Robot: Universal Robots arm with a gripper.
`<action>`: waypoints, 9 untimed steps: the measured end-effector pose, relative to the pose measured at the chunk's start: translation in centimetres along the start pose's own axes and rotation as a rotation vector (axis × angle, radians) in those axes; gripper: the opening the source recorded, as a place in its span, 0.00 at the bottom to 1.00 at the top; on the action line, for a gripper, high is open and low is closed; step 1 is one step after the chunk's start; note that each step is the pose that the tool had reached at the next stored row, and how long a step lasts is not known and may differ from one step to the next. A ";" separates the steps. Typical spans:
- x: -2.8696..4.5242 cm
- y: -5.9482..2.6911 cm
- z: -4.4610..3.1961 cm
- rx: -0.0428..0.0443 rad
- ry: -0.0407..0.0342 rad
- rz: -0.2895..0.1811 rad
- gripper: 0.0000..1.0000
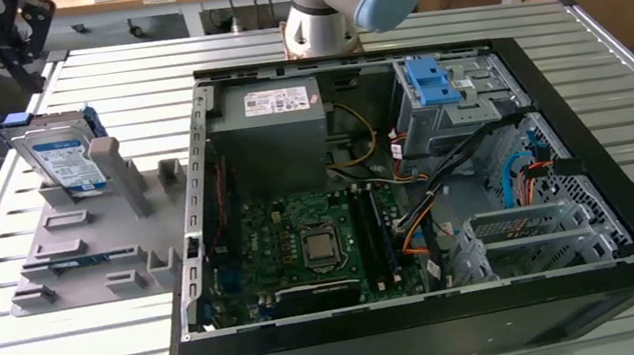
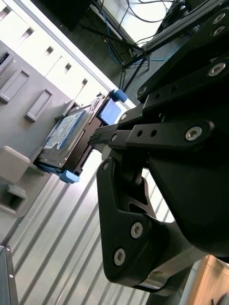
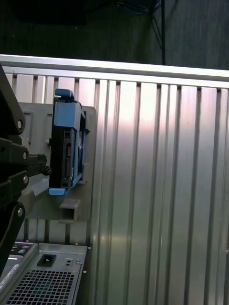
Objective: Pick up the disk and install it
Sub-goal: 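Reach for the disk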
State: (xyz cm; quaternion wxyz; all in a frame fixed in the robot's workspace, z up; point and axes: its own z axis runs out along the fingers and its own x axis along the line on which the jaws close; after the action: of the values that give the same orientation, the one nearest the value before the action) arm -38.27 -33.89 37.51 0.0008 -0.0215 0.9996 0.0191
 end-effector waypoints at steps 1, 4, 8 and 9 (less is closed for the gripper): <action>0.21 0.07 0.02 0.0000 0.0001 0.000 0.11; 0.81 0.33 0.10 0.0000 0.0003 0.000 0.11; 1.88 0.66 0.20 -0.0001 0.0004 0.001 0.11; 2.18 0.71 0.22 0.0000 0.0005 0.001 0.11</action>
State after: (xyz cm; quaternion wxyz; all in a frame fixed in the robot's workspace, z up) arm -40.48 -33.26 37.31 0.0006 -0.0210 0.9996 0.0191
